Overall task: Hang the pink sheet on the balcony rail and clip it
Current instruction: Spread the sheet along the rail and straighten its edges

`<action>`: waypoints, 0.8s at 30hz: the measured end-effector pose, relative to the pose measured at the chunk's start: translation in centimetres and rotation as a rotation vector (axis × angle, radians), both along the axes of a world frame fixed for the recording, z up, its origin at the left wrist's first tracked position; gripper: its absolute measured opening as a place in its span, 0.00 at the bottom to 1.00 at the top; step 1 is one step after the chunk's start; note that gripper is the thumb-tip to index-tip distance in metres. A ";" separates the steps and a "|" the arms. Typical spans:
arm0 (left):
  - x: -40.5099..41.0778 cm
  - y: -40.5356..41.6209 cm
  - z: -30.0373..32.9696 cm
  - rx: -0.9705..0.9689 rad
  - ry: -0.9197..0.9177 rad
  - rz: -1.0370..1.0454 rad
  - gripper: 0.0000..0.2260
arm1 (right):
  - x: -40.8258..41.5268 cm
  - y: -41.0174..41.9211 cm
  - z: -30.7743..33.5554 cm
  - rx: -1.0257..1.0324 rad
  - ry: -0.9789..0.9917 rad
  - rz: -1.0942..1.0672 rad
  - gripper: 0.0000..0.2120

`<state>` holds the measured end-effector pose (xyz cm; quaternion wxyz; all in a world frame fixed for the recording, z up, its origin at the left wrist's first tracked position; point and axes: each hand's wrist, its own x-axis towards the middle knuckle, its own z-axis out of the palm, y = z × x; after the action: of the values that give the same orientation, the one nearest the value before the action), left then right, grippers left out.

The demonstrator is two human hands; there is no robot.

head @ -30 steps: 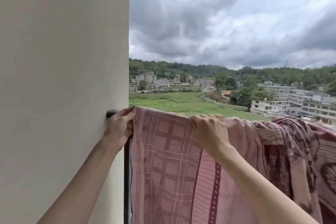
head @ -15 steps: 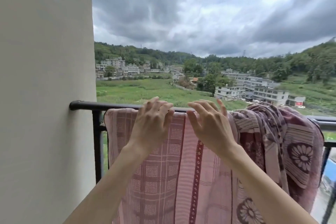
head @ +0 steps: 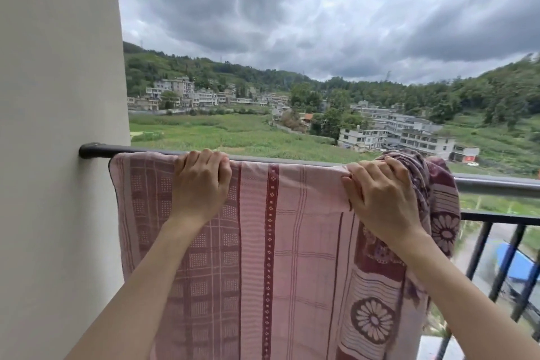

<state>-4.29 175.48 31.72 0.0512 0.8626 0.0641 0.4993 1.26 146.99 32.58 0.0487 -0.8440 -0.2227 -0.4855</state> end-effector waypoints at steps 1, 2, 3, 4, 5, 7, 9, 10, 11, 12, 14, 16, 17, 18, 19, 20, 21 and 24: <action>0.1 -0.3 0.0 -0.021 0.002 0.016 0.21 | 0.2 -0.4 0.1 0.007 0.013 0.024 0.18; 0.1 -0.7 0.0 -0.045 0.004 0.035 0.22 | 0.3 -0.6 0.2 0.019 0.022 0.057 0.19; 0.1 -1.1 0.0 -0.074 0.008 0.058 0.22 | 0.3 -0.7 0.1 0.037 0.033 0.098 0.19; 0.1 -1.6 0.2 -0.107 0.010 0.082 0.22 | 0.2 -0.8 0.2 0.066 0.046 0.150 0.19; -0.1 -2.2 0.3 -0.143 0.013 0.101 0.20 | 0.0 -1.0 0.3 0.108 0.059 0.210 0.19; -0.5 -4.0 0.5 -0.179 0.014 0.096 0.17 | -0.4 -1.8 0.4 0.207 0.061 0.294 0.20; -0.7 -7.2 0.8 -0.136 0.016 0.010 0.17 | -0.4 -3.6 0.1 0.312 0.020 0.268 0.23; -0.6 -9.0 1.0 -0.098 0.024 -0.055 0.19 | -0.2 -4.7 -0.2 0.394 0.016 0.242 0.25; -0.3 -11.0 1.2 -0.061 0.044 -0.122 0.21 | -0.3 -5.9 -0.5 0.509 0.046 0.232 0.27; 0.1 -12.9 1.4 -0.032 0.076 -0.180 0.24 | -0.6 -6.8 -0.8 0.653 0.112 0.255 0.29; 1.1 -15.4 1.2 0.019 0.160 -0.219 0.28 | -1.5 -7.9 -1.3 0.936 0.288 0.355 0.33; 2.1 -16.1 0.3 0.102 0.193 -0.127 0.28 | -2.1 -8.3 -1.4 1.092 0.432 0.398 0.36; 2.3 -16.1 0.0 0.129 0.188 -0.081 0.28 | -2.3 -8.5 -1.4 1.138 0.497 0.408 0.36; 2.5 -16.0 -0.1 0.132 0.183 -0.061 0.28 | -2.5 -8.6 -1.3 1.170 0.567 0.421 0.36; 2.7 -15.9 -0.2 0.124 0.174 -0.062 0.28 | -2.6 -8.8 -1.1 1.188 0.652 0.426 0.35; 2.8 -15.8 -0.2 0.111 0.166 -0.073 0.28 | -2.6 -9.0 -0.8 1.183 0.764 0.421 0.34; 2.9 -15.8 -0.2 0.100 0.157 -0.085 0.28 | -2.3 -9.1 -0.7 1.154 0.888 0.414 0.32; 3.0 -16.1 -0.2 0.080 0.135 -0.116 0.27 | -1.7 -9.0 -0.3 1.055 1.110 0.421 0.35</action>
<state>-1.25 159.34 31.52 0.0409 0.8978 -0.0026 0.4385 -0.43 138.01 32.30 0.6369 -0.7683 -0.0614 -0.0156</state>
